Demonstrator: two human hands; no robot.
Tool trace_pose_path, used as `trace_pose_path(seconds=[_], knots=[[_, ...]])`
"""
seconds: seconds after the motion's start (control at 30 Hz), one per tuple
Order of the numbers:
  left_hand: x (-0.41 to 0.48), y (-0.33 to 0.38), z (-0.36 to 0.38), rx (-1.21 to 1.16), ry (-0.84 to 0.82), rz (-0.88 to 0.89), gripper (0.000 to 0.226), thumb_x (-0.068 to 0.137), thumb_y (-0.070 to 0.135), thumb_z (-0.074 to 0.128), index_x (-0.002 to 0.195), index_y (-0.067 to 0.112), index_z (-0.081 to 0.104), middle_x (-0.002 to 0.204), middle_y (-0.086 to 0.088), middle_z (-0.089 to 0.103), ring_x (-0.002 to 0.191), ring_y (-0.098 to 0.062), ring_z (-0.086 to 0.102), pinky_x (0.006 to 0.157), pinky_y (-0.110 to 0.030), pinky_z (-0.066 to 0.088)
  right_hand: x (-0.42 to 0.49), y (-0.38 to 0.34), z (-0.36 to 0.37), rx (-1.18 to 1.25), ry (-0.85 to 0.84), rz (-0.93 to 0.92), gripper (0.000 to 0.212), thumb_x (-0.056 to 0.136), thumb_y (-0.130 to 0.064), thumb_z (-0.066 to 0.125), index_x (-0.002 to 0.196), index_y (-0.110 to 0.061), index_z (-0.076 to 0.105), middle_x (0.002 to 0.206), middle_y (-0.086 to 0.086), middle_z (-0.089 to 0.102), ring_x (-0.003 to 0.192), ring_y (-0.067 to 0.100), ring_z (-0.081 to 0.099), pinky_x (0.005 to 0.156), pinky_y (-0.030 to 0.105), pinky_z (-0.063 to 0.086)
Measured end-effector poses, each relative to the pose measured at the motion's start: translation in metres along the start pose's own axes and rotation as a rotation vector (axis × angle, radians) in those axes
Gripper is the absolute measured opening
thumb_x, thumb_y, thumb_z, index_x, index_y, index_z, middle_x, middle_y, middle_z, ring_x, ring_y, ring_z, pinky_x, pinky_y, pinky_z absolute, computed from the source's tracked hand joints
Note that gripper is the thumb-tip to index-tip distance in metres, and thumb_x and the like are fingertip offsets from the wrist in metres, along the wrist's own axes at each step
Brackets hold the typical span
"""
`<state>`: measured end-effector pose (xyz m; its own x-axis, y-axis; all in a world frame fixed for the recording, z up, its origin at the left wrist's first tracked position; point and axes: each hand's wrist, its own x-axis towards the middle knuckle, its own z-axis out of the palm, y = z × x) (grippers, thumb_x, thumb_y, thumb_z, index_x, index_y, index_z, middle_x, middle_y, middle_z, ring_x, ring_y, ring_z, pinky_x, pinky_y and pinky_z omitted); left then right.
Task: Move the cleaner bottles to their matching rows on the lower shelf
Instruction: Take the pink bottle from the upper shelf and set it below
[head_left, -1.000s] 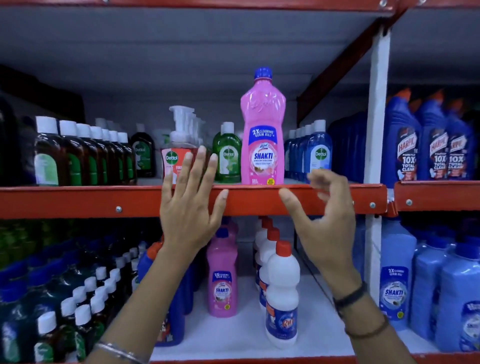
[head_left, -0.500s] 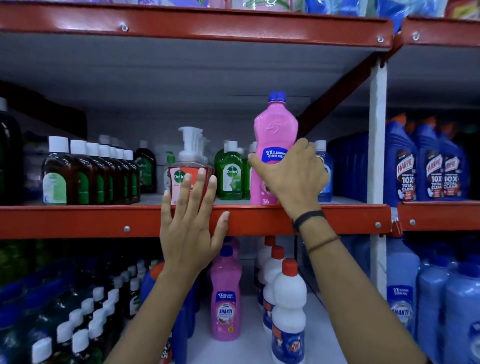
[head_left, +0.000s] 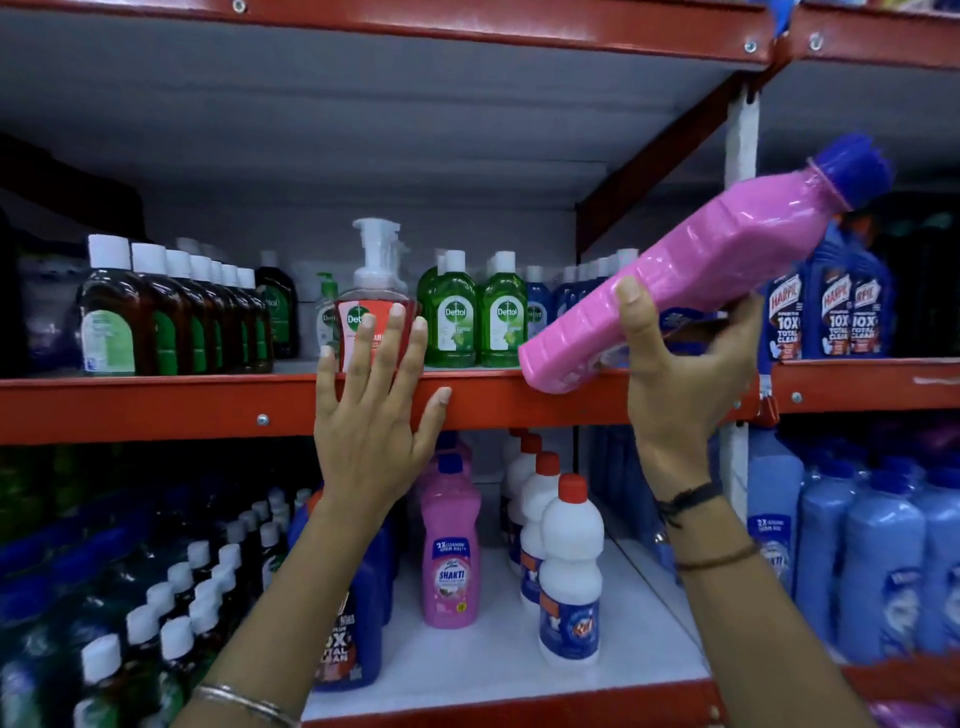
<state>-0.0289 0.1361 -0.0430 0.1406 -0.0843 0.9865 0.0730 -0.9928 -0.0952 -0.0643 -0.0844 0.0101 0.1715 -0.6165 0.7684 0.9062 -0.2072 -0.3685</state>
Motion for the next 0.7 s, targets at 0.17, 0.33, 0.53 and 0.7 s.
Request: trace_pose_path(seconds=[0.17,0.33,0.53,0.7], knots=[[-0.005,-0.013,0.0,-0.02,0.009,-0.013,0.061,0.098,0.054,0.023,0.152,0.024,0.021,0.16,-0.001,0.019,0.148,-0.02,0.015,0.118,-0.047,0.011,-0.059,0.012,-0.023,-0.001,-0.075,0.018,0.079,0.059,-0.074,0.064,0.109,-0.013,0.051,0.096,0.007,0.06,0.078,0.017,0.059,0.07,0.025,0.05],[-0.005,-0.013,0.003,-0.043,0.029,-0.01,0.06,0.099,0.054,0.025,0.152,0.026,0.022,0.16,-0.001,0.021,0.148,-0.02,0.016,0.118,-0.047,0.011,-0.134,0.034,-0.037,-0.241,-0.199,0.032,0.077,0.056,-0.076,0.063,0.089,-0.008,0.05,0.079,0.009,0.059,0.066,0.023,0.055,0.057,0.034,0.046],[-0.005,-0.014,0.006,-0.025,0.063,0.0,0.059,0.098,0.054,0.026,0.151,0.027,0.025,0.159,-0.003,0.025,0.147,-0.022,0.02,0.118,-0.047,0.012,-0.2,0.069,-0.03,-0.482,-0.417,0.174,0.068,0.051,-0.071,0.071,0.087,-0.018,0.047,0.08,-0.003,0.057,0.07,0.017,0.056,0.054,0.01,0.028],[-0.005,-0.014,0.008,-0.034,0.093,0.012,0.057,0.098,0.053,0.029,0.149,0.027,0.029,0.156,-0.003,0.031,0.145,-0.023,0.025,0.117,-0.048,0.016,-0.223,0.094,-0.016,-0.653,-0.484,0.314,0.07,0.048,-0.071,0.073,0.088,-0.02,0.045,0.084,-0.001,0.058,0.073,0.019,0.055,0.056,0.024,0.032]])
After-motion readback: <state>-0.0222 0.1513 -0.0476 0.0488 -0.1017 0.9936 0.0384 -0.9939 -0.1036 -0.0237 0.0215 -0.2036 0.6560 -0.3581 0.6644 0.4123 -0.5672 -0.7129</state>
